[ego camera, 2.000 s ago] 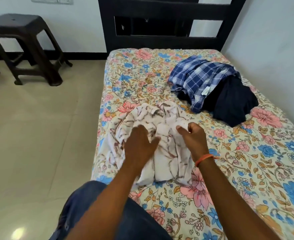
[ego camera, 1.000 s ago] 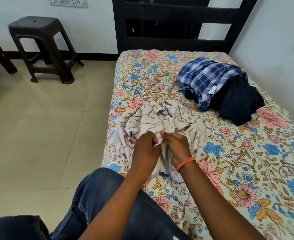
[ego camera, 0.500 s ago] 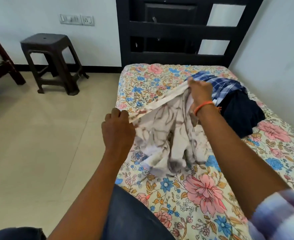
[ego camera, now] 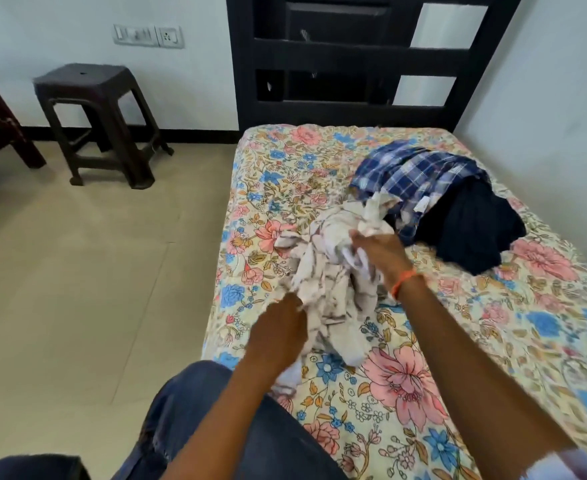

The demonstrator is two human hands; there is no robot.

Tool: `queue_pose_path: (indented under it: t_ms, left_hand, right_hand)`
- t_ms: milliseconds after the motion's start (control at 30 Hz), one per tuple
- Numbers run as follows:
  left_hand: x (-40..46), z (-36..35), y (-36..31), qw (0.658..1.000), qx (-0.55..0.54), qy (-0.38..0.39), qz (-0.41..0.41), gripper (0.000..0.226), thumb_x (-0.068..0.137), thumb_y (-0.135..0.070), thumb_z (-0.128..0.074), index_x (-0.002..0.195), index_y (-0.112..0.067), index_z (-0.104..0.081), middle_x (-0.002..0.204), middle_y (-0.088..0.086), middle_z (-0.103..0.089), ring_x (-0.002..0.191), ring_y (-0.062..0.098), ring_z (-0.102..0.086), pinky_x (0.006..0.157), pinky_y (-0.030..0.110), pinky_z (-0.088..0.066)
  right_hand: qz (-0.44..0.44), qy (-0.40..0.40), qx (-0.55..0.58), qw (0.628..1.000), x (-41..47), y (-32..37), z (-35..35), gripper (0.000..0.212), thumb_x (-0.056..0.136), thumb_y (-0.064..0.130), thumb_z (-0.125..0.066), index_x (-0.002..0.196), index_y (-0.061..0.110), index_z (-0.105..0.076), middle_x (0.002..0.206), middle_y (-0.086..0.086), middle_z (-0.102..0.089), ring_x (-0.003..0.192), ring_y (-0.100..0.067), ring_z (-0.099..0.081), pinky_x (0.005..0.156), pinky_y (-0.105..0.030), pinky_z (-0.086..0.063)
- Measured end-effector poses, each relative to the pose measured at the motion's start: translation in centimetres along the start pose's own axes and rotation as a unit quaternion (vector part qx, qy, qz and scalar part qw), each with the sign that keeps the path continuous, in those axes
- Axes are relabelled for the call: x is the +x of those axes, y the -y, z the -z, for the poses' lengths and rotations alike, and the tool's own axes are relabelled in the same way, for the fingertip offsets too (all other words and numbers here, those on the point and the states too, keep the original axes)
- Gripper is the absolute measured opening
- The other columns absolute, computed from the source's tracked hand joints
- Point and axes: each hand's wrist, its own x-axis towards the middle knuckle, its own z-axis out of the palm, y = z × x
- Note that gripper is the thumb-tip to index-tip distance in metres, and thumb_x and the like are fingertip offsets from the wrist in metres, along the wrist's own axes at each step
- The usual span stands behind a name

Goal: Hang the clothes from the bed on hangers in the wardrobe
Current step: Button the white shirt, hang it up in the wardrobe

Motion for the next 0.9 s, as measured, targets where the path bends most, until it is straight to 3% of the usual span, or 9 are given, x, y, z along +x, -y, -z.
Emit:
queue_pose_path:
  t_ms: [133, 233, 300, 367, 467, 633, 733, 800, 900]
  left_hand:
    - [-3.2, -4.2, -1.2, 0.999, -0.016, 0.041, 0.015, 0.024, 0.101, -0.037, -0.042, 0.119, -0.022, -0.046, 0.103, 0.001, -0.063, 0.091, 0.023, -0.063, 0.07, 0.034, -0.046]
    - [-4.3, -5.4, -1.4, 0.999, -0.02, 0.012, 0.042, 0.036, 0.098, -0.039, -0.047, 0.127, -0.02, -0.039, 0.114, 0.001, -0.061, 0.103, 0.024, -0.06, 0.071, 0.031, -0.039]
    - [-4.1, -5.3, -1.1, 0.997, -0.025, 0.0, 0.08, 0.037, 0.098, -0.033, -0.046, 0.132, -0.019, -0.036, 0.114, 0.001, -0.062, 0.102, 0.024, -0.061, 0.069, 0.031, -0.038]
    - [-3.6, -5.0, -1.0, 0.997, -0.022, 0.002, 0.077, 0.03, 0.1, -0.027, -0.043, 0.128, -0.018, -0.041, 0.112, 0.004, -0.063, 0.099, 0.026, -0.063, 0.069, 0.033, -0.042]
    - [-3.0, -4.3, -1.7, 0.999, -0.024, 0.0, 0.024, 0.024, 0.102, -0.024, -0.039, 0.124, -0.017, -0.046, 0.11, 0.009, -0.065, 0.099, 0.029, -0.063, 0.073, 0.036, -0.048]
    - [-2.6, -3.2, -3.2, 0.995, -0.077, -0.047, -0.033, 0.039, 0.103, -0.022, -0.04, 0.141, -0.018, -0.038, 0.124, 0.01, -0.062, 0.112, 0.031, -0.059, 0.088, 0.041, -0.049]
    - [-2.5, -3.3, -2.7, 0.985, -0.149, -0.083, -0.028, 0.037, 0.102, -0.022, -0.044, 0.138, -0.027, -0.043, 0.126, 0.0, -0.061, 0.106, 0.021, -0.06, 0.084, 0.033, -0.047]
    - [-2.5, -4.0, -1.9, 0.978, -0.184, -0.095, -0.023, 0.03, 0.102, -0.022, -0.044, 0.131, -0.027, -0.047, 0.116, -0.008, -0.061, 0.099, 0.013, -0.059, 0.079, 0.027, -0.043]
    - [-2.7, -5.1, -0.8, 0.974, -0.202, -0.098, 0.009, 0.029, 0.102, -0.028, -0.044, 0.131, -0.026, -0.045, 0.114, -0.004, -0.063, 0.1, 0.015, -0.062, 0.079, 0.026, -0.044]
  right_hand:
    - [0.057, 0.007, -0.146, 0.988, -6.6, -7.8, -1.8, 0.037, 0.083, 0.052, -0.068, 0.08, 0.015, -0.067, 0.08, -0.002, -0.066, 0.069, -0.016, -0.064, 0.069, -0.035, -0.056]
    - [0.038, 0.109, -0.346, 0.931, -8.7, -11.1, -2.1, 0.07, 0.068, 0.07, -0.069, 0.119, 0.024, -0.056, 0.117, -0.004, -0.049, 0.093, -0.02, -0.063, 0.085, -0.037, -0.056]
    - [0.032, 0.127, -0.42, 0.898, -9.2, -11.8, -2.4, 0.089, 0.066, 0.067, -0.075, 0.134, 0.024, -0.038, 0.124, -0.008, -0.039, 0.098, -0.028, -0.061, 0.082, -0.036, -0.054]
    - [0.059, 0.102, -0.446, 0.887, -8.9, -11.1, -3.2, 0.071, 0.074, 0.057, -0.074, 0.13, 0.024, -0.045, 0.12, -0.007, -0.05, 0.096, -0.028, -0.063, 0.07, -0.029, -0.048]
    - [0.084, 0.017, -0.404, 0.911, -7.2, -7.3, -5.1, 0.02, 0.091, 0.033, -0.058, 0.101, 0.018, -0.067, 0.094, -0.006, -0.07, 0.084, -0.027, -0.067, 0.063, -0.026, -0.047]
    - [0.049, -0.162, -0.053, 0.984, -1.4, -2.1, -6.2, 0.026, 0.1, 0.017, -0.048, 0.108, -0.001, -0.064, 0.111, -0.022, -0.066, 0.101, -0.033, -0.062, 0.074, -0.032, -0.04]
    - [0.134, 0.017, -0.173, 0.976, -0.4, -1.7, -6.3, 0.036, 0.098, 0.008, -0.053, 0.133, -0.001, -0.052, 0.131, -0.022, -0.057, 0.122, -0.036, -0.054, 0.098, -0.038, -0.043]
    - [0.148, 0.112, -0.277, 0.943, -1.9, -3.3, -5.9, 0.046, 0.088, 0.02, -0.07, 0.129, 0.006, -0.054, 0.123, -0.017, -0.058, 0.115, -0.032, -0.056, 0.092, -0.033, -0.044]
    - [0.103, 0.083, -0.18, 0.975, -5.4, -5.0, -3.8, 0.06, 0.076, 0.022, -0.083, 0.13, 0.012, -0.058, 0.122, -0.002, -0.055, 0.112, -0.014, -0.051, 0.092, -0.024, -0.04]
